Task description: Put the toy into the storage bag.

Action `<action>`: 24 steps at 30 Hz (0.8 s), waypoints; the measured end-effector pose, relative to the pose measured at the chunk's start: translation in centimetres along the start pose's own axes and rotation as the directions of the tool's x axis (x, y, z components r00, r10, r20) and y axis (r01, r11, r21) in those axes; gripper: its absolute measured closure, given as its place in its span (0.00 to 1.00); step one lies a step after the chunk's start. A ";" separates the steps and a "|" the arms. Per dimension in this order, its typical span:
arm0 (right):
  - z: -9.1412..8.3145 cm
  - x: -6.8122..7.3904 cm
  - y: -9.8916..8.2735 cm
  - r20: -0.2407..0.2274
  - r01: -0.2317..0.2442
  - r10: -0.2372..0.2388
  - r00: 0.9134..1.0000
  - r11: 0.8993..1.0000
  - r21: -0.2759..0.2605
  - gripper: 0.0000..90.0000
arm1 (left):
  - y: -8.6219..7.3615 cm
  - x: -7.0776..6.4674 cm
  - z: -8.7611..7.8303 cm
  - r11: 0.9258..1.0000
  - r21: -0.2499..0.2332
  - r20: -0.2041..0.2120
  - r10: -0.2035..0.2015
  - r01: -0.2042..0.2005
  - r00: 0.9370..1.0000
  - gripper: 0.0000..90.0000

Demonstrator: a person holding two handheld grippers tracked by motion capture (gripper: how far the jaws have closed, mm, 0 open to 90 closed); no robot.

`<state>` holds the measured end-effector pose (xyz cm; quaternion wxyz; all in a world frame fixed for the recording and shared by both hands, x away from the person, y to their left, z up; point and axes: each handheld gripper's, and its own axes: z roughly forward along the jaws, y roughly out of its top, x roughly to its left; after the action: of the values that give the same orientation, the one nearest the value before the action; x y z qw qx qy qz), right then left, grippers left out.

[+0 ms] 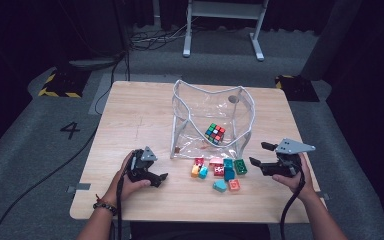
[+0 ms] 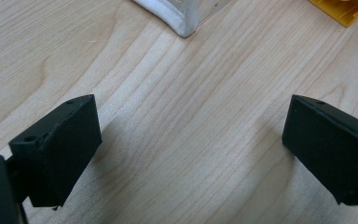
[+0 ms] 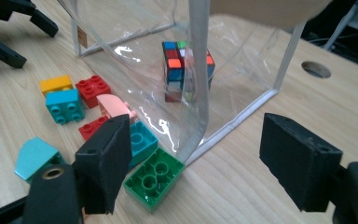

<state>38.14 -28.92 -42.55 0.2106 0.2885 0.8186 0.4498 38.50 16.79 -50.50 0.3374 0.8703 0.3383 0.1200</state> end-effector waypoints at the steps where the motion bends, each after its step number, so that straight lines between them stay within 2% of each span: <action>1: 0.4 0.0 -0.3 -0.006 -0.010 0.010 1.000 1.000 0.003 0.29 | 0.0 0.0 0.0 1.000 -0.001 0.004 -0.005 0.005 1.000 0.05; 6: 1.9 0.5 -1.5 -0.021 -0.006 0.007 1.000 0.999 0.042 0.29 | 0.0 0.0 0.0 1.000 0.001 0.004 -0.003 0.003 1.000 0.05; 11: 3.4 1.0 -2.6 -0.074 -0.015 0.020 0.997 0.998 0.061 0.28 | 0.0 0.0 0.0 1.000 0.001 0.005 -0.004 0.004 1.000 0.05; 13: 4.0 1.1 -3.0 -0.071 -0.004 0.009 0.997 0.997 0.080 0.28 | 0.0 0.0 0.0 1.000 0.002 0.003 -0.001 0.001 1.000 0.05; 17: 4.7 1.1 -3.5 -0.079 -0.021 0.029 0.996 0.995 0.098 0.28 | 0.0 0.0 0.0 1.000 0.003 0.006 -0.002 0.002 1.000 0.05; 19: 5.0 1.1 -3.6 -0.074 -0.002 0.010 0.997 0.994 0.109 0.28 | 0.0 0.0 0.0 1.000 0.002 0.006 -0.002 0.002 1.000 0.05; 24: 5.9 1.2 -4.0 -0.082 -0.003 0.015 0.997 0.990 0.144 0.28 | 0.0 0.0 0.0 1.000 0.004 0.004 0.001 -0.001 1.000 0.05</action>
<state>39.71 -26.22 -49.08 0.1533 0.2878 0.8555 0.4022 38.51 16.82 -50.47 0.3361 0.8713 0.3376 0.1177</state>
